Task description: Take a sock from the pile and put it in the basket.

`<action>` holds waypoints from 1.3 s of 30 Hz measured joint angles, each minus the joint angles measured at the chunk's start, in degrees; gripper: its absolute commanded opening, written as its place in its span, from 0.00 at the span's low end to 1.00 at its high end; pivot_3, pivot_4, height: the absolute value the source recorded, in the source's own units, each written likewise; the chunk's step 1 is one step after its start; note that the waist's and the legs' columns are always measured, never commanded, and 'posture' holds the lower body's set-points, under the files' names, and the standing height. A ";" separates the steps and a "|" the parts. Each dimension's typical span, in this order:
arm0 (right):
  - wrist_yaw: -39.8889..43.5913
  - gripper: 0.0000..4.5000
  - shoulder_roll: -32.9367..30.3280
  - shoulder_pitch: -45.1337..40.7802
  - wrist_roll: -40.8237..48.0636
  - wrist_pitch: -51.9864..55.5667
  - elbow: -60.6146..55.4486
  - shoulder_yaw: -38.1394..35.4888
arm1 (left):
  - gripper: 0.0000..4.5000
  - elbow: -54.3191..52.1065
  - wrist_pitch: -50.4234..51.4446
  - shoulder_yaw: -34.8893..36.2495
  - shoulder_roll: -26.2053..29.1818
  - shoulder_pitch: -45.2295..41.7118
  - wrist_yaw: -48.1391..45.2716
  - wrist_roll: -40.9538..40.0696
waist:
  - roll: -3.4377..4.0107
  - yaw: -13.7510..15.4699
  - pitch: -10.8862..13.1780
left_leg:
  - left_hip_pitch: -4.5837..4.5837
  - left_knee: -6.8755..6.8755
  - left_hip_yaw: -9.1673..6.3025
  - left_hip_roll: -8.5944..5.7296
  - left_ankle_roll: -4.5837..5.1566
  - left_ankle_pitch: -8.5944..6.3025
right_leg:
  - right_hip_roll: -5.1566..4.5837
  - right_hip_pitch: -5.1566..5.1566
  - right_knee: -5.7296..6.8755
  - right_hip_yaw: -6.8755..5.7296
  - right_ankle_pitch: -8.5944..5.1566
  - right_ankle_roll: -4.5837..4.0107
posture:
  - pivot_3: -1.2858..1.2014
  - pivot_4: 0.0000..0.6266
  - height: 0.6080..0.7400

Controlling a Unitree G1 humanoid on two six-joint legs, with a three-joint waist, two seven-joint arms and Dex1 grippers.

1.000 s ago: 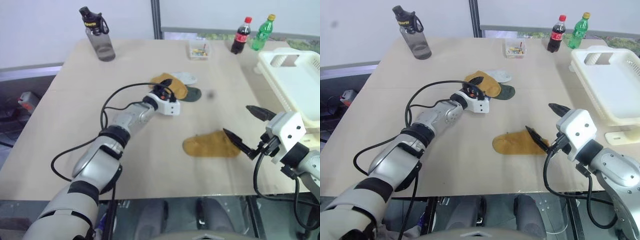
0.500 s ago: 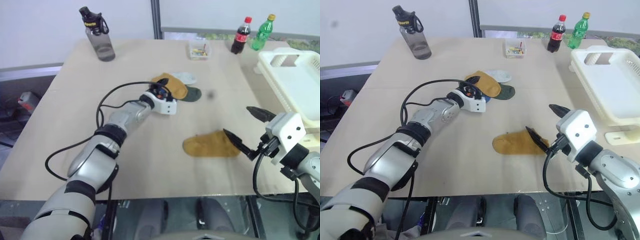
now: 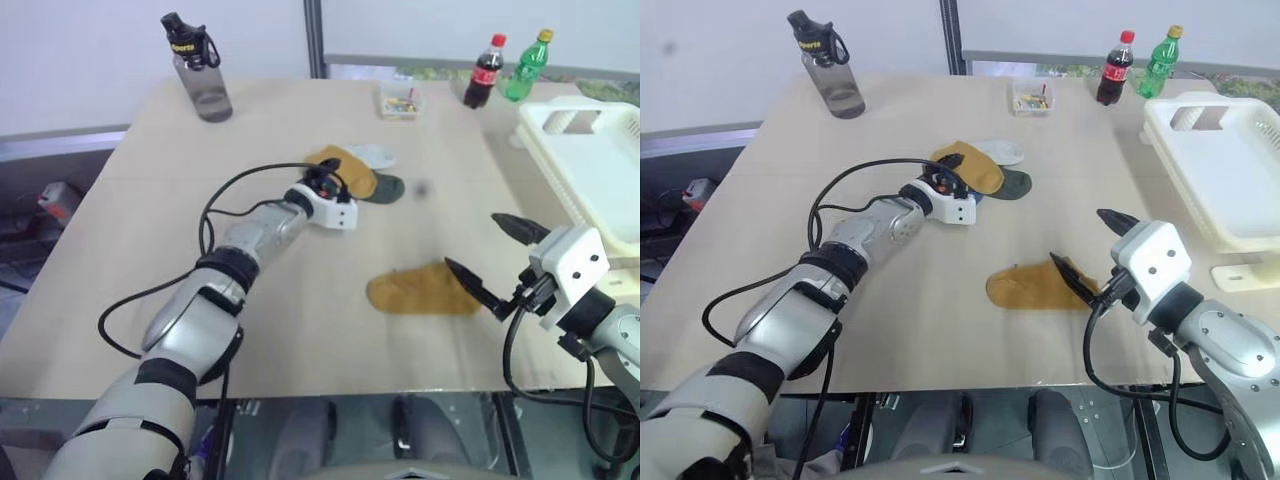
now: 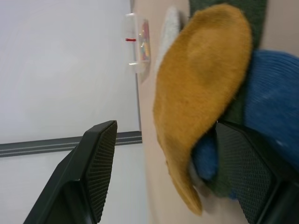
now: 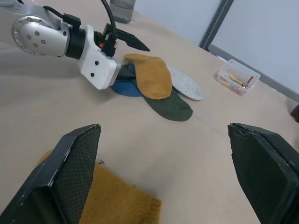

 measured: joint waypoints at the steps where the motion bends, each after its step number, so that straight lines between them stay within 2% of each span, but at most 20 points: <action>1: -0.04 1.00 0.02 0.01 -0.03 0.00 0.00 0.01 | 0.68 0.51 -0.01 -0.07 -0.27 -0.28 0.29 0.02 | 0.00 -0.01 0.00 | 0.00 0.00 0.00 0.00 0.00 0.00 | 0.00 0.00 0.00 0.00 0.00 0.00 | 0.52 0.24 1.00; 2: -0.12 1.00 0.08 0.01 -0.07 0.00 -0.03 0.01 | 0.62 1.24 -0.04 -0.12 -0.49 -0.54 0.58 0.01 | 0.00 -0.04 0.00 | 0.00 0.00 0.01 0.00 0.00 0.00 | 0.00 0.00 0.00 0.01 0.00 0.00 | 0.52 0.24 1.00; 4: -0.21 1.00 0.16 0.09 -0.10 0.00 -0.07 0.01 | 0.39 2.26 -0.05 -0.32 -0.64 -0.60 0.80 0.01 | 0.00 -0.14 0.00 | 0.01 0.00 0.01 0.00 0.00 0.00 | 0.00 0.00 0.00 0.01 0.00 0.00 | 0.52 0.24 1.00; 7: -0.32 1.00 0.22 0.19 -0.10 0.01 -0.12 0.01 | 0.20 3.71 -0.18 -0.56 -1.07 -0.62 0.92 0.02 | 0.00 -0.07 0.00 | 0.00 0.00 0.00 0.00 0.00 0.00 | 0.00 0.00 0.01 0.00 0.00 0.00 | 0.52 0.24 1.00; 9: -0.39 1.00 0.24 0.31 -0.10 0.02 -0.20 0.01 | 0.01 4.44 -0.36 -0.61 -1.30 -0.64 1.26 0.02 | 0.00 -0.05 0.00 | 0.00 0.00 0.00 0.00 0.00 0.00 | 0.00 0.00 0.01 0.00 0.00 0.00 | 0.52 0.24 1.00; 20: -0.50 1.00 0.25 -0.12 -0.48 -0.03 -0.11 0.20 | 0.01 5.15 -2.66 0.26 -0.89 -0.95 0.89 -2.41 | -0.01 -0.10 -0.01 | 0.01 0.00 0.02 0.01 0.00 0.00 | 0.00 -0.01 0.01 0.02 0.00 0.00 | 0.52 0.24 1.00; 26: -0.44 1.00 0.44 -0.29 -1.08 -0.62 0.09 0.52 | 0.01 -10.12 -9.78 6.72 6.88 9.28 -16.54 -15.83 | 0.02 -0.54 -0.02 | 0.04 -0.01 0.02 0.09 -0.02 0.01 | 0.00 -0.09 0.05 0.12 0.00 -0.01 | 0.52 0.24 1.00; 29: -0.02 1.00 0.63 -0.35 -1.12 -0.90 0.37 0.51 | 0.01 -25.38 -9.70 9.56 14.91 18.97 -31.12 -24.75 | 0.05 -1.45 -0.04 | 0.10 -0.03 -0.03 0.26 -0.02 0.01 | -0.02 -0.09 0.05 0.26 0.00 -0.01 | 0.52 0.24 1.00; 35: 0.87 1.00 0.80 -0.92 -1.03 -1.23 1.75 0.80 | 0.01 -48.34 2.08 13.10 22.86 33.46 -51.95 -38.24 | 0.06 -1.36 -0.05 | 0.20 -0.02 -0.02 0.25 0.00 0.00 | -0.05 -0.01 0.11 0.27 0.00 -0.01 | 0.52 0.24 1.00; 39: 1.26 1.00 0.93 -0.54 -0.99 -1.25 2.12 0.90 | 0.01 -59.52 16.32 14.70 23.29 37.73 -59.05 -45.83 | 0.08 -0.95 -0.06 | 0.30 -0.01 0.00 0.24 0.01 0.01 | -0.02 0.10 0.14 0.21 -0.01 -0.01 | 0.52 0.24 1.00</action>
